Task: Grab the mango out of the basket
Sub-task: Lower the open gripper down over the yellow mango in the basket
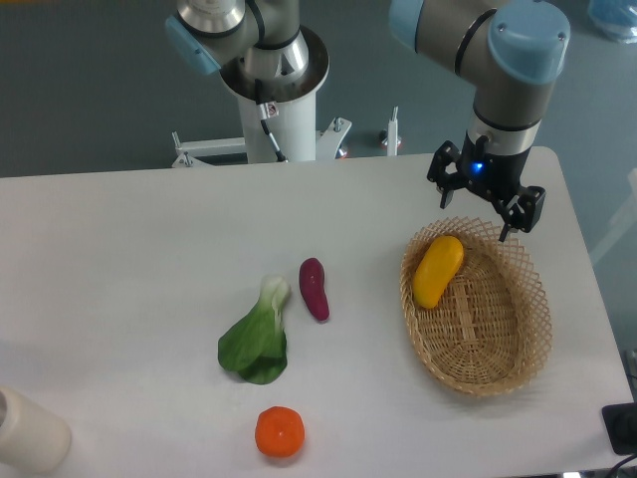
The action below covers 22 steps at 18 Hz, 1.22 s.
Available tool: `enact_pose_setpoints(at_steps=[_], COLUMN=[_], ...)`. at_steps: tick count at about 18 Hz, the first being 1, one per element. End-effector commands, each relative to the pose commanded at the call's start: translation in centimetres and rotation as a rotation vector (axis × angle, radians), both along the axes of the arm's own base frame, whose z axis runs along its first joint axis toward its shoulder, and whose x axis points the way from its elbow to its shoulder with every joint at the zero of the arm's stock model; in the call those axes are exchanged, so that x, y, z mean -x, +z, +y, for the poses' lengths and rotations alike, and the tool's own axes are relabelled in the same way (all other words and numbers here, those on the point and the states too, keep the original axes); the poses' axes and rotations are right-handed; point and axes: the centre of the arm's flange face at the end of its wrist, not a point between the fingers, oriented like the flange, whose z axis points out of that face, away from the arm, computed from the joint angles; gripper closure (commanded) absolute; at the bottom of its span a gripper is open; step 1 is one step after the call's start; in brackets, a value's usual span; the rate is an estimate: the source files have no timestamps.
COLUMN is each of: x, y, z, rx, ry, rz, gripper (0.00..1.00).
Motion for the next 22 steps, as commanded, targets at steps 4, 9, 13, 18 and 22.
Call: enact_pose_setpoints(at_steps=[4,9,13,18,22], x=[0.3,0.8,1.7,1.6,1.4], y=[-0.1,-0.9,-2.9,-7.8,-11.6], z=[-0.2,-0.9,-0.5,0.0,-0.4], rx=[0.001,0.000,-0.014,-0.019,-0.009], ry=[0.011,0.033,0.029,0.050,0.041], rz=[-0.001,-0.019,-0.039,-0.036,-0.036], gripper=[0.00,0.00,0.00,0.00,0.00])
